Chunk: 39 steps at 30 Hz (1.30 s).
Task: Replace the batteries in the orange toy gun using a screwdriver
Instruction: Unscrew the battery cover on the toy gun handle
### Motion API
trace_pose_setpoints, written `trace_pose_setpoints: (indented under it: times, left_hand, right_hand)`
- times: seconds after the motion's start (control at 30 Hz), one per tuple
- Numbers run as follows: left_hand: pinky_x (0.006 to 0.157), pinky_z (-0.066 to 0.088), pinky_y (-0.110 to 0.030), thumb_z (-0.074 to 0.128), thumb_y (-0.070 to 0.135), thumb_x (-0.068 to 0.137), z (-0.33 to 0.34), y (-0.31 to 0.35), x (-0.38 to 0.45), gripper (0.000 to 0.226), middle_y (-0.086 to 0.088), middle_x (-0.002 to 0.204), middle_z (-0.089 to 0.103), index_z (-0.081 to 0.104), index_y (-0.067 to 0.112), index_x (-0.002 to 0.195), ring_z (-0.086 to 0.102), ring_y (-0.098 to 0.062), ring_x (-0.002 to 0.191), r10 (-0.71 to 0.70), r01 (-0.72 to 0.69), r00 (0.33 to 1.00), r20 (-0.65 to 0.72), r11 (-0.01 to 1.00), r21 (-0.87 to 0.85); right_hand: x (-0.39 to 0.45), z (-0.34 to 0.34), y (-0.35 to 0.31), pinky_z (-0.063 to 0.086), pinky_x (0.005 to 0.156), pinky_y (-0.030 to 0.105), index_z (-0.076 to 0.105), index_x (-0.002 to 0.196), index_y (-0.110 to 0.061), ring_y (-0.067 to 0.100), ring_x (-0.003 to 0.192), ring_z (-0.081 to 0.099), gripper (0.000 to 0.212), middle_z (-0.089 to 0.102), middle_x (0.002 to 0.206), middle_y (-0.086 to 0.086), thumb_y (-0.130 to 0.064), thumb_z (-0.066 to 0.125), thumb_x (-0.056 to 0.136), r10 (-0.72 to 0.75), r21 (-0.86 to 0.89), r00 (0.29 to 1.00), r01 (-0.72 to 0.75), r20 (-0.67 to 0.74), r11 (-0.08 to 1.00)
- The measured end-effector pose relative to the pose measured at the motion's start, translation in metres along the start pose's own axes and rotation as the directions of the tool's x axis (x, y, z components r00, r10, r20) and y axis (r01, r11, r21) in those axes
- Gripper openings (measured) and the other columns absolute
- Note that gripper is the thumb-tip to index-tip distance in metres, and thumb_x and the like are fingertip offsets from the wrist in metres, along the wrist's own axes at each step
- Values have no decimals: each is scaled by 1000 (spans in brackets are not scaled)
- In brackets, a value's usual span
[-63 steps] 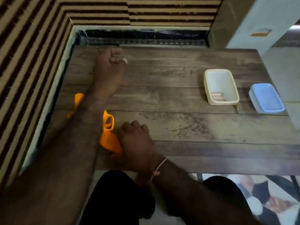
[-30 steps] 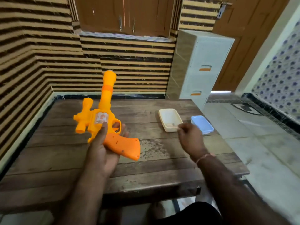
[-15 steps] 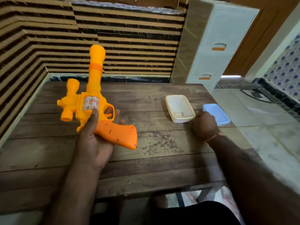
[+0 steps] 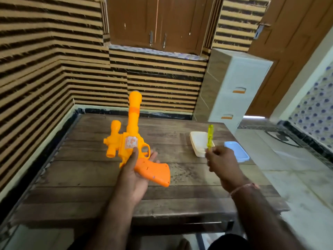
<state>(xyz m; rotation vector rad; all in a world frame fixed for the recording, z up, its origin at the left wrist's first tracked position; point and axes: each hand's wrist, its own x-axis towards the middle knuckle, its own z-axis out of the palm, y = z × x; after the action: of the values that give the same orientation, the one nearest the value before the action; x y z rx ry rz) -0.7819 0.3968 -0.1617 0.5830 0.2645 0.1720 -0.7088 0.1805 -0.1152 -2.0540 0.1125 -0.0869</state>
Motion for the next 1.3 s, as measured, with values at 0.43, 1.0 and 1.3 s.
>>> trace_pose_setpoints:
  times: [0.43,1.0,1.3]
  left_hand:
    - [75,58,-46,96,52,36,-8,-2,10,100,-12,110,74,60,24,125,69,-30,106,38,-37,998,-43,999,24]
    - [75,58,-38,60,24,86,-7,1,68,38,-8,94,67,57,15,122,65,-20,81,129,-129,992,-7,991,37]
    - [73,58,-35,58,24,90,-14,6,72,25,-8,93,67,61,19,114,66,-18,79,125,-120,990,-58,990,79]
  right_hand:
    - [-66,78,-28,49,63,30,65,81,-5,15,65,60,18,64,63,2,13,60,86,-268,557,944,120,193,822]
    - [-27,107,9,48,64,18,61,86,0,5,67,61,13,66,73,0,10,68,83,-352,556,924,217,148,803]
    - [-32,117,7,52,74,21,65,88,-5,11,80,68,8,71,82,1,-8,70,82,-400,493,893,257,208,831]
